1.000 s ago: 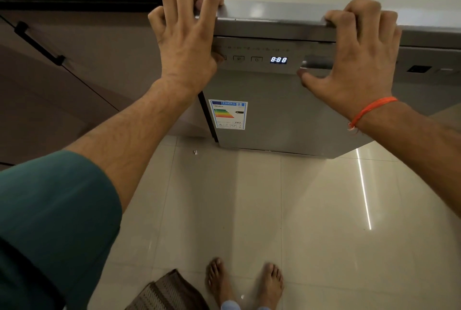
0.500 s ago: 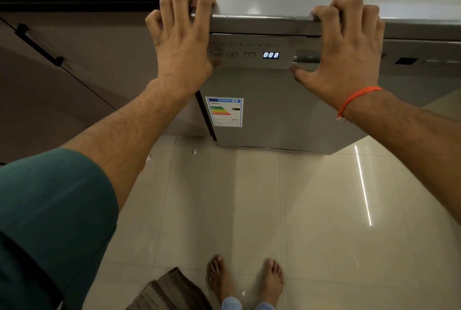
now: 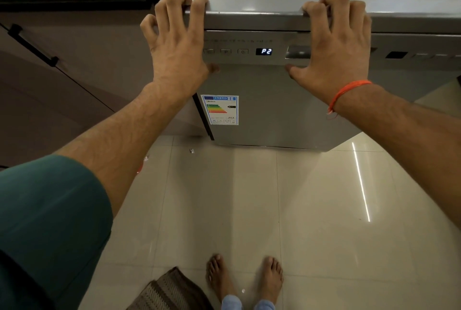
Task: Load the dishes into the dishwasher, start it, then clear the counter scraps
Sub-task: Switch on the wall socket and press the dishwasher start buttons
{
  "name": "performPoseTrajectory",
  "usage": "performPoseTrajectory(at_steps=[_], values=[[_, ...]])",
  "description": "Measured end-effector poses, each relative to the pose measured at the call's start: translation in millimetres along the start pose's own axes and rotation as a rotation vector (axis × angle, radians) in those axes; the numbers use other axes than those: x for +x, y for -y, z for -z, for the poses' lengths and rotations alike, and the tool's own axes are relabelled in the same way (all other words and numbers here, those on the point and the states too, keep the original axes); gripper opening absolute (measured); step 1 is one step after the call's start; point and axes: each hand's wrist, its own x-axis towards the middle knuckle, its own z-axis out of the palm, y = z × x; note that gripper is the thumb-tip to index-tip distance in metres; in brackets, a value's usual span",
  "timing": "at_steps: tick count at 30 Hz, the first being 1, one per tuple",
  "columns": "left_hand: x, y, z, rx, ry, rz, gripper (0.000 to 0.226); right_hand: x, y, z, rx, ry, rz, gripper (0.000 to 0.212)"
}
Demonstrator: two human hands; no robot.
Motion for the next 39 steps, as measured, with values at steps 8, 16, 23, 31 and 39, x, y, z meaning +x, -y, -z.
performPoseTrajectory(at_steps=[8, 16, 23, 31, 39], values=[[0, -8, -8, -0.02, -0.071, 0.054, 0.09, -1, 0, -1, 0.005, -0.015, -0.007, 0.084], [3, -19, -19, -0.023, -0.147, 0.08, 0.078, -1, -1, -6, -0.005, -0.041, -0.022, 0.082], [8, -20, -13, -0.026, -0.155, 0.123, 0.077, -1, 0, -8, 0.004, -0.066, -0.029, 0.08], [10, -22, -13, -0.041, -0.155, 0.167, 0.075, -1, 0, -11, 0.001, -0.073, -0.035, 0.08], [6, -23, -12, -0.031, -0.142, 0.149, 0.077, -1, -1, -13, -0.011, -0.092, -0.027, 0.079]])
